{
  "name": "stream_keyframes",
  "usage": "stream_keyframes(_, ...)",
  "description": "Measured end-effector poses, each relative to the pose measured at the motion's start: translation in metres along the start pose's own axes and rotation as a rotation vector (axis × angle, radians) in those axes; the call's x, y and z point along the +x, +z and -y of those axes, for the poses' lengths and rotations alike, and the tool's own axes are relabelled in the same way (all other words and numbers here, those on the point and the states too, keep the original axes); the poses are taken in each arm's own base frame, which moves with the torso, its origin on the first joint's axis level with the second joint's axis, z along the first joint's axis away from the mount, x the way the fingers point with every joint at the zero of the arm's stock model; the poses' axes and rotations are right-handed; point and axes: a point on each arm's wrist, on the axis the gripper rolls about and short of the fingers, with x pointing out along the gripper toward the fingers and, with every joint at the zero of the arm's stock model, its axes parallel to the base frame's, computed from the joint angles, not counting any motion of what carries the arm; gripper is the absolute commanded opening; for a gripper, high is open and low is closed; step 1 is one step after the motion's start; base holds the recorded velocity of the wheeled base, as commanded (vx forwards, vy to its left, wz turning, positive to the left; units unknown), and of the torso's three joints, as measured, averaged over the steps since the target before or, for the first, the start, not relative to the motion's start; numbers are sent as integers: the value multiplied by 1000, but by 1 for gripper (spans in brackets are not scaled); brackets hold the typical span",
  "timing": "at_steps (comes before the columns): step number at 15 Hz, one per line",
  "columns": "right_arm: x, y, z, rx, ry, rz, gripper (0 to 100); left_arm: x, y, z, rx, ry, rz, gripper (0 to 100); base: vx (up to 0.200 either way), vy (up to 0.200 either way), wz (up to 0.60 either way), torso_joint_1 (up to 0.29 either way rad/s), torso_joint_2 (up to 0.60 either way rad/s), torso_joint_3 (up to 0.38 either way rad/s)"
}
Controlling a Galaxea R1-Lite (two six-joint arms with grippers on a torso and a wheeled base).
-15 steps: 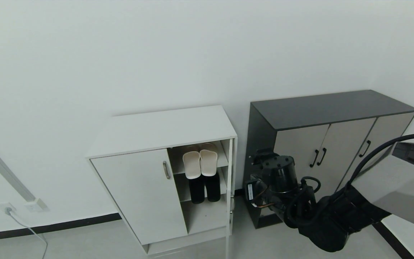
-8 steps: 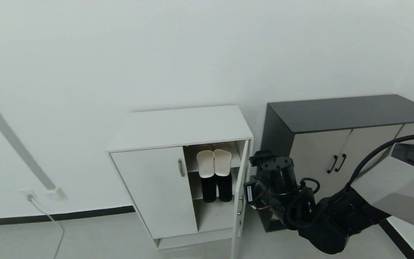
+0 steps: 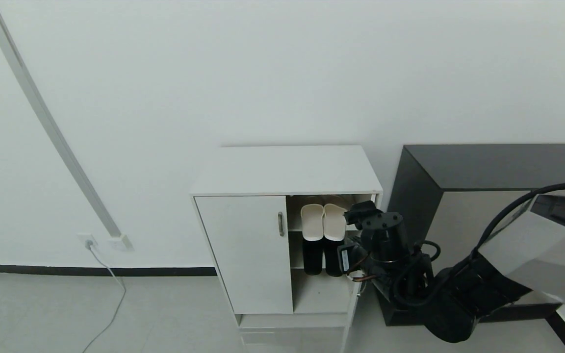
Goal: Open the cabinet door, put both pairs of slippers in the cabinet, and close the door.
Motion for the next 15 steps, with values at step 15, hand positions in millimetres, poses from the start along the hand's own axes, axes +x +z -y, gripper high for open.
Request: stream_keyframes(15, 4, -29, 38, -109, -98, -220, 0, 0, 0, 0, 3, 0, 0, 0, 0, 0, 0, 0, 0, 0)
